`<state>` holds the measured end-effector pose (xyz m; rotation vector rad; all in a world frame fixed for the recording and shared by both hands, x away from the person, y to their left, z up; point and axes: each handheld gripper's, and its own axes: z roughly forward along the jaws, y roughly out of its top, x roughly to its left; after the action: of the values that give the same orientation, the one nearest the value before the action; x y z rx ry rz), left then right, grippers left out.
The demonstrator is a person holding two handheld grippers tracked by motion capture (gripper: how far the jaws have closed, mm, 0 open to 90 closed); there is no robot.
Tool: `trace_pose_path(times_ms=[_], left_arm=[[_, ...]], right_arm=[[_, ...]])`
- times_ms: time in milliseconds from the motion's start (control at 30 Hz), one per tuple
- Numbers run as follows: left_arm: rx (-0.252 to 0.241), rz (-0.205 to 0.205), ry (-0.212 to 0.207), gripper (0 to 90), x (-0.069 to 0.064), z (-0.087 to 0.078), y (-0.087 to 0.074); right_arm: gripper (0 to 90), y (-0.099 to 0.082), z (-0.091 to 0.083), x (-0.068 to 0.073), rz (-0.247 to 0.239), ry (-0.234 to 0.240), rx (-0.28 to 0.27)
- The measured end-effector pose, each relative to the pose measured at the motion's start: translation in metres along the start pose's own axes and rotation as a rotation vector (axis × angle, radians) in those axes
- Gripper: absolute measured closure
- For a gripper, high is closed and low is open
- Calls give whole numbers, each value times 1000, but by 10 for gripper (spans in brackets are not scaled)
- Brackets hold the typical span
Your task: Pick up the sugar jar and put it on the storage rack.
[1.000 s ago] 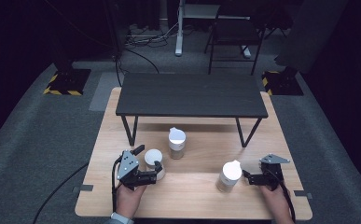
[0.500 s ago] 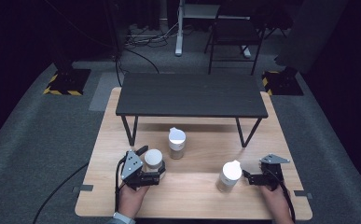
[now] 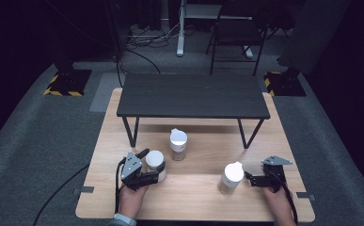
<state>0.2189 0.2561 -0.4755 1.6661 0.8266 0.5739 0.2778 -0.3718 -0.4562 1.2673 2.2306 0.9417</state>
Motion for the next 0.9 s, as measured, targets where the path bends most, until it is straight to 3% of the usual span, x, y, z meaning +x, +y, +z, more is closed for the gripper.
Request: trace_pose_path(times_ms=[100, 433, 633, 900], left_arm=[[-8, 30, 0, 327, -4, 0, -2], [18, 36, 3, 340, -5, 0, 5], [29, 77, -1, 341, -9, -3, 16], [-7, 39, -18, 341, -6, -10, 34]], right_arm=[[24, 0, 0, 0, 0, 0, 0], [24, 0, 0, 0, 0, 0, 0], [24, 0, 0, 0, 0, 0, 0], [23, 0, 0, 0, 0, 0, 0]])
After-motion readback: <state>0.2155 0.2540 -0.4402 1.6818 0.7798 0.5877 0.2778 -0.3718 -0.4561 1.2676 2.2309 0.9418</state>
